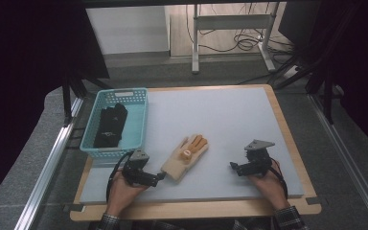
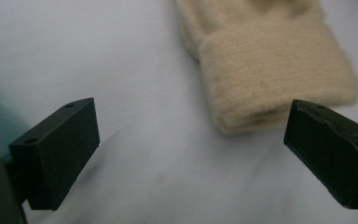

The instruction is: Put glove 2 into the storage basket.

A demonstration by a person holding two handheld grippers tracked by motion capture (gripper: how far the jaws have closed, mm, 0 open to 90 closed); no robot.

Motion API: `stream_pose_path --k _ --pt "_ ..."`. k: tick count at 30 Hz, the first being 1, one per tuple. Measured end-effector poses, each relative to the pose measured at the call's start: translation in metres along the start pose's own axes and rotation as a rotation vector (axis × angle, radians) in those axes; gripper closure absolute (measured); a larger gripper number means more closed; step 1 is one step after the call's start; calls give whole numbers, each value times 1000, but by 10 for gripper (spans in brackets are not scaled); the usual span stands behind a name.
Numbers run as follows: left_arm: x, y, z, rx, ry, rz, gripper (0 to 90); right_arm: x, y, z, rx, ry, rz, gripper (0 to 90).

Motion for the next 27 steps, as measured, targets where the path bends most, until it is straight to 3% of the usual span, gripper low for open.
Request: stream_pose_path --k 13,18,27 --pt "-43 10 23 8 39 -28 19 0 0 0 0 0 1 63" --pt "-65 26 29 4 55 -67 13 0 0 0 0 0 1 63" --pt "-79 57 32 -2 43 -143 1 0 0 0 0 0 1 63"
Point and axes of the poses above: each handheld gripper's, and its own axes: y roughly forward along the jaws, x roughly out of its underside, z roughly to its right, the point moved 3 cm from there along y, roughly forward along the jaws, and after that the axes turned 3 degrees about -z, right-handed, at the moved point
